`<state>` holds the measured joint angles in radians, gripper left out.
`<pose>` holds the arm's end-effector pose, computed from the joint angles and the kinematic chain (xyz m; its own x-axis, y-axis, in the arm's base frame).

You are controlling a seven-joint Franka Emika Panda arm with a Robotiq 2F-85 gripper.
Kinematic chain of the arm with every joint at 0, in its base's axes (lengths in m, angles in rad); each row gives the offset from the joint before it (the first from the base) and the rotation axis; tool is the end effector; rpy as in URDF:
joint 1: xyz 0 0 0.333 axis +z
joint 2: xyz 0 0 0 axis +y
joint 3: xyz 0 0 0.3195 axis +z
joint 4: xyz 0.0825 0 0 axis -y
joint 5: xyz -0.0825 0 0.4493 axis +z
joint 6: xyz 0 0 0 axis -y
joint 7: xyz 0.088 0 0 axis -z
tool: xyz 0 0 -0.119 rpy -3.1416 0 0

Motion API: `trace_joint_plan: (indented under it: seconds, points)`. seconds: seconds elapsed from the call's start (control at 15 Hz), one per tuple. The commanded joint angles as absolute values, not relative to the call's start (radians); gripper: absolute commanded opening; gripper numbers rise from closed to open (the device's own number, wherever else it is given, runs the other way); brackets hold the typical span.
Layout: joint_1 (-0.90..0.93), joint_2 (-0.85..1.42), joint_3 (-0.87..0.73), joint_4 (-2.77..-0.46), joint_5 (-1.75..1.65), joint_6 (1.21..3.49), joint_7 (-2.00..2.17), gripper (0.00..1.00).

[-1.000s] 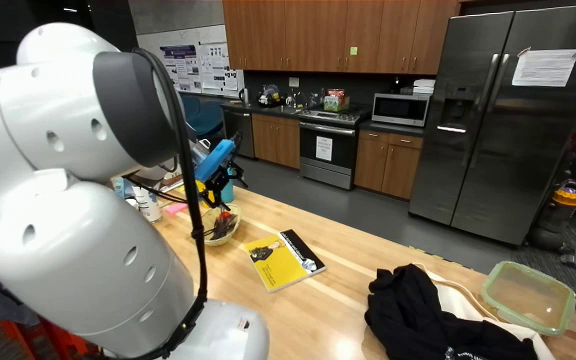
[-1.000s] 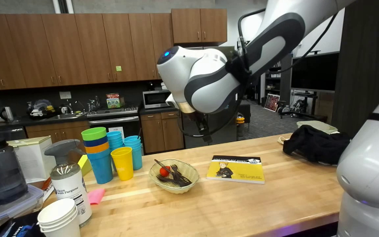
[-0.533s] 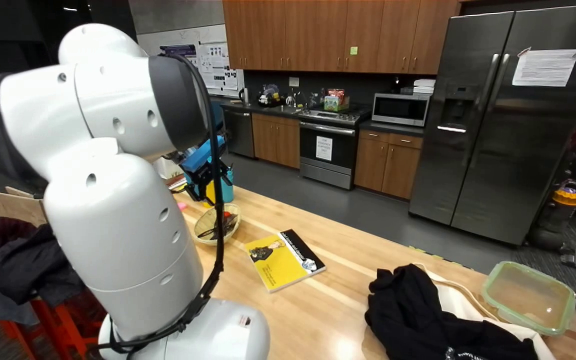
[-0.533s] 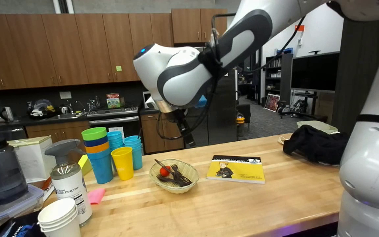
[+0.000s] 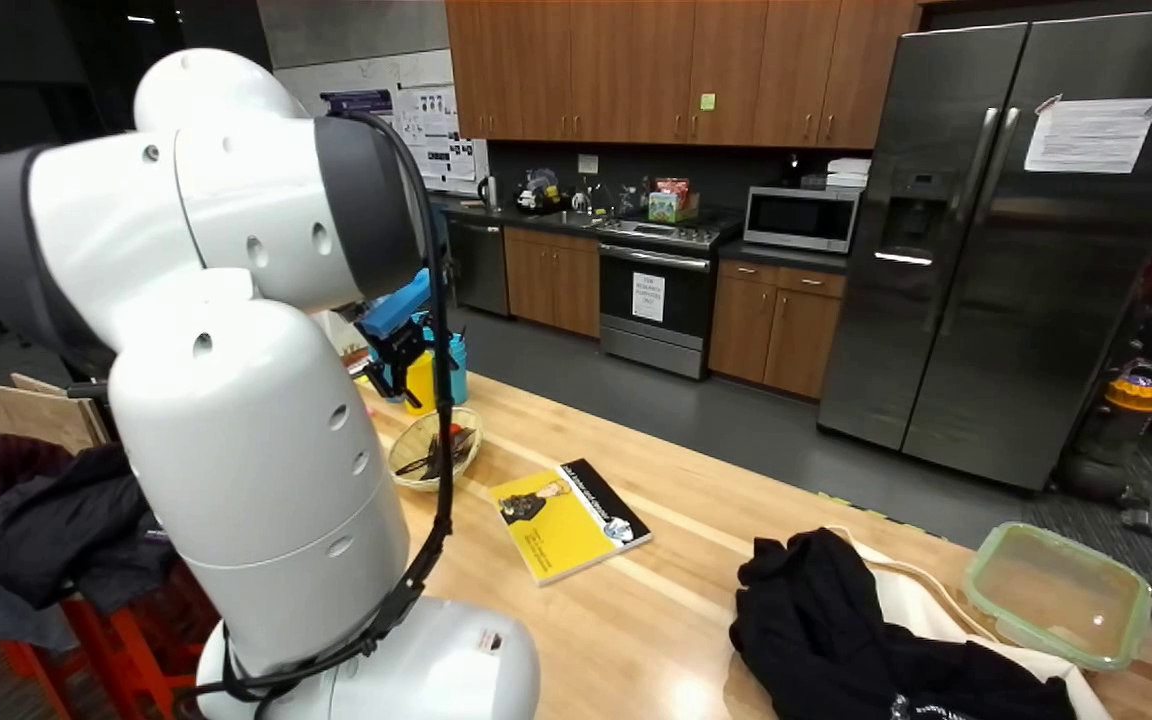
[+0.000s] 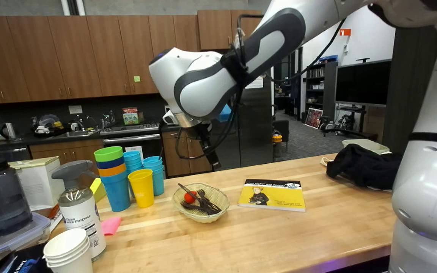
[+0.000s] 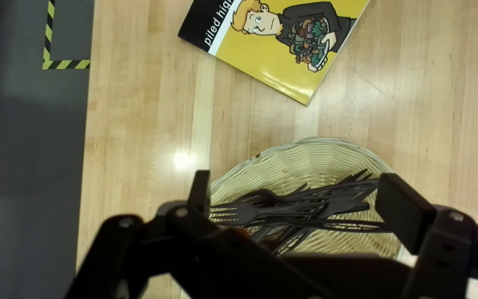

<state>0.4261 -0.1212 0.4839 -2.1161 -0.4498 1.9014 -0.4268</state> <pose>0.3746 0.4280 0.4254 0.1215 0.9413 -0.3148 0.9388 -0.0060 0.3444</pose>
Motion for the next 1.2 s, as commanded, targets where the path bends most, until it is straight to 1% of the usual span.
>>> trace_joint_plan:
  seconds: [0.0,0.6,0.87,1.13]
  points:
    - [0.438,-0.118,0.473,-2.113,-0.452,1.898,-0.425,1.00]
    - [0.456,-0.103,0.488,-2.106,-0.450,1.928,-0.432,1.00]
    - [0.502,-0.035,0.524,-2.074,-0.444,2.029,-0.444,1.00]
    - [0.541,0.064,0.564,-2.007,-0.461,2.080,-0.433,1.00]
